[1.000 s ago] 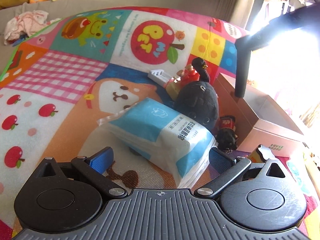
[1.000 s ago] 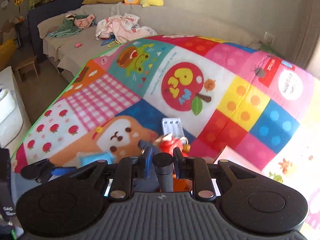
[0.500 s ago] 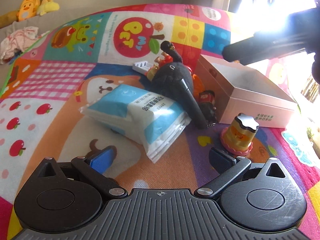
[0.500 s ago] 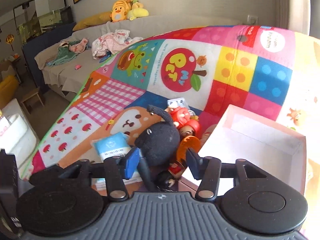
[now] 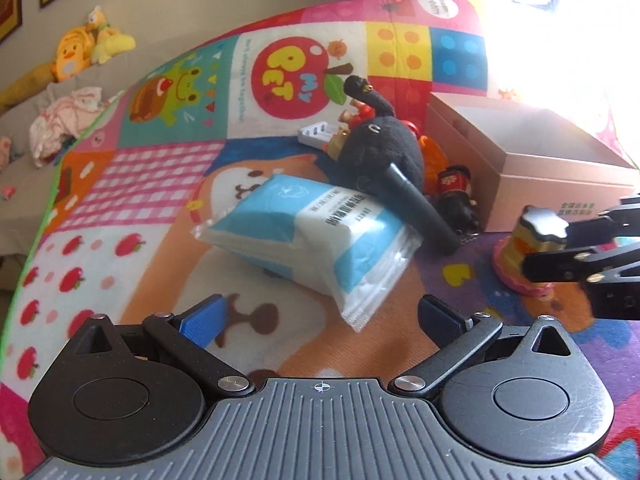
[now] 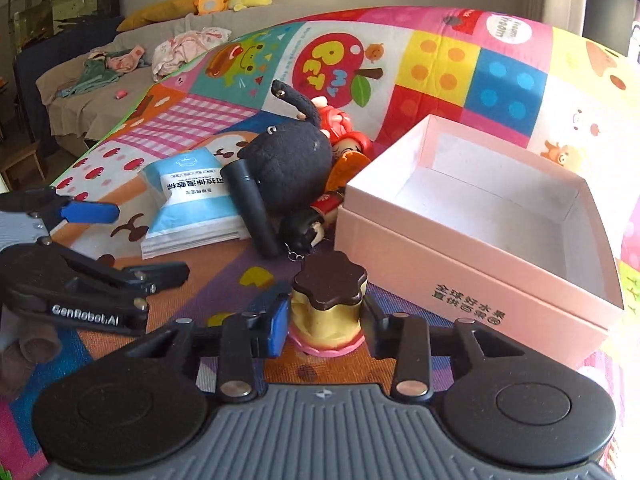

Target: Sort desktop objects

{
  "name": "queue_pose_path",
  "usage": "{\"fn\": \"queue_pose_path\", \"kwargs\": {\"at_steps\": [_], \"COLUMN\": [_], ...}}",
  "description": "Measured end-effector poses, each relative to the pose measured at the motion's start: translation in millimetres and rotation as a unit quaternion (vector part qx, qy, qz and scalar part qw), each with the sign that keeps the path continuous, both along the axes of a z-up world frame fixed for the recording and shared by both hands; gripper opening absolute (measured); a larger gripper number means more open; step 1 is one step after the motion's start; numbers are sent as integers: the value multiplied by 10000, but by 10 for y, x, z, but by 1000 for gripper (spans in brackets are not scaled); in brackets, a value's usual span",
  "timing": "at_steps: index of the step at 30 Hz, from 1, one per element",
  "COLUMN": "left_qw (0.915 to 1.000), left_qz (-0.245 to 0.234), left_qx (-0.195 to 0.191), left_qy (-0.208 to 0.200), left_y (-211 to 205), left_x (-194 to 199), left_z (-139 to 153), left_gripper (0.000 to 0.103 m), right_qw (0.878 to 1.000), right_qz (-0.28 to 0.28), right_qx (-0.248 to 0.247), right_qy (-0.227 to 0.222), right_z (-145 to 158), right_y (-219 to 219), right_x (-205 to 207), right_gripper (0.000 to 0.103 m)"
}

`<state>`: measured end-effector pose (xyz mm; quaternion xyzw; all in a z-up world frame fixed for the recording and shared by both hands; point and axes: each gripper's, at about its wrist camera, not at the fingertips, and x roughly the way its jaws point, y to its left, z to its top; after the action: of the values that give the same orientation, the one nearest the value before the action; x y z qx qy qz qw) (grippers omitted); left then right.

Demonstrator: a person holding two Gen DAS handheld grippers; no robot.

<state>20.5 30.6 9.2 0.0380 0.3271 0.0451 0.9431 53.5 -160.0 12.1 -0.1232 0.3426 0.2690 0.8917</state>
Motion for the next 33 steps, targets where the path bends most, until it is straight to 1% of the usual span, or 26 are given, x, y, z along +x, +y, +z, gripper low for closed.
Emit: {"fn": "queue_pose_path", "kwargs": {"at_steps": [1, 2, 4, 7, 8, 9, 10, 11, 12, 13, 15, 16, 18, 20, 22, 25, 29, 33], "left_qw": [9997, 9993, 9980, 9936, 9931, 9935, 9950, 9964, 9978, 9989, 9994, 9988, 9977, 9971, 9967, 9966, 9968, 9974], "left_qz": [86, 136, 332, 743, 818, 824, 751, 623, 444, 231, -217, -386, -575, -637, -650, -650, -723, -596], "left_qx": [211, 333, 522, 822, 811, 741, 584, 431, 276, 121, -178, -278, -344, -347, -398, -396, -53, 222], "left_qy": [-50, -56, -98, -198, -226, -254, -314, -367, -397, -385, -214, -101, 79, 214, 294, 319, 327, 346], "left_y": [26, 53, 141, 265, 299, 321, 348, 345, 323, 280, 161, 73, -106, -270, -364, -432, -456, -355], "left_x": [24, 53, 126, 221, 229, 223, 198, 165, 130, 98, 68, 58, 37, 19, 10, -19, -102, -158], "left_z": [6, 13, 36, 86, 118, 146, 198, 231, 254, 263, 239, 208, 146, 85, 52, 34, 20, 11], "left_gripper": [103, 103, 103, 103, 103, 103, 103, 103, 103, 103, 103, 103, 103, 103, 103, 103, 103, 103], "right_qw": [10000, 9999, 9996, 9982, 9975, 9968, 9962, 9955, 9951, 9947, 9944, 9940, 9934, 9927, 9921, 9924, 9930, 9933], "right_qz": [-57, -105, -268, -596, -703, -793, -866, -931, -962, -981, -1006, -1026, -1065, -1124, -1152, -1150, -1135, -1120], "right_qx": [-18, -42, -75, -43, -30, 10, 77, 156, 210, 252, 315, 352, 400, 395, 406, 372, 248, 151], "right_qy": [-25, -51, -69, -66, -60, -34, 8, 68, 121, 150, 115, 129, 148, 202, 269, 251, 223, 254], "right_z": [3, 0, -19, -55, -71, -88, -106, -131, -152, -173, -190, -190, -189, -201, -218, -226, -242, -246], "right_y": [-65, -129, -281, -527, -596, -660, -718, -772, -804, -825, -837, -837, -831, -826, -830, -817, -782, -755], "right_x": [-38, -77, -164, -281, -321, -361, -397, -431, -460, -486, -539, -547, -538, -505, -487, -488, -495, -485], "right_gripper": [36, 36, 36, 37, 43, 52, 57, 65, 70, 72, 88, 90, 100, 103, 103, 103, 103, 103]}}
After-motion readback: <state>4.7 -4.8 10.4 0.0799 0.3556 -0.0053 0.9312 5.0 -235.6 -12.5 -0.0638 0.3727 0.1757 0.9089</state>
